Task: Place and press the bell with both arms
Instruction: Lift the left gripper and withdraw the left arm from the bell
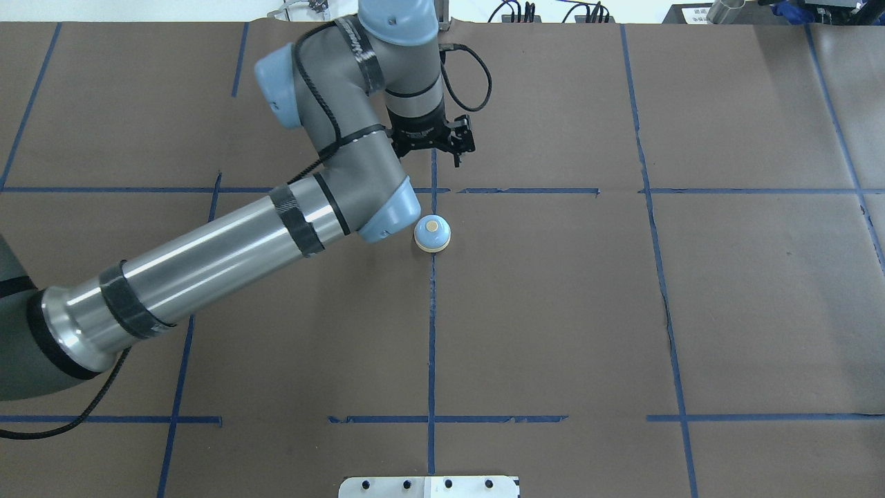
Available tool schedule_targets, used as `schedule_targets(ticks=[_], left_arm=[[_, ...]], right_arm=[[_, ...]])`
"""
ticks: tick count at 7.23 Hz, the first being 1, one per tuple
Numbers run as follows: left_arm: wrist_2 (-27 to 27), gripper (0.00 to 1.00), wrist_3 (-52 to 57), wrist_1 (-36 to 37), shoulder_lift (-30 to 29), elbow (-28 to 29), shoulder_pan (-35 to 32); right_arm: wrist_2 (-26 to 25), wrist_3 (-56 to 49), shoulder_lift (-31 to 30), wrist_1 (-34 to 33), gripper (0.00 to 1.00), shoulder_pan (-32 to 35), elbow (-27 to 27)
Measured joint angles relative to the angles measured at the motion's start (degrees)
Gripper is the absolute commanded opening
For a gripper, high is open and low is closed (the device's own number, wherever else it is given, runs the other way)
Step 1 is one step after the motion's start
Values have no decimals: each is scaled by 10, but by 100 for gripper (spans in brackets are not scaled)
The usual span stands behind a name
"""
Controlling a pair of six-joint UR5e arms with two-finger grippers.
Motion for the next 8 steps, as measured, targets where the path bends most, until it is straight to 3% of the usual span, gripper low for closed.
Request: schedule_targets(ticks=[4,8], left_arm=[[-8,100,79,8,205,-229,-72],[-91,100,399,32,427,-335,-232]], right_arm=[[-25,82,23,2,100,0,4],[-38,86,23,1,100,0,3]])
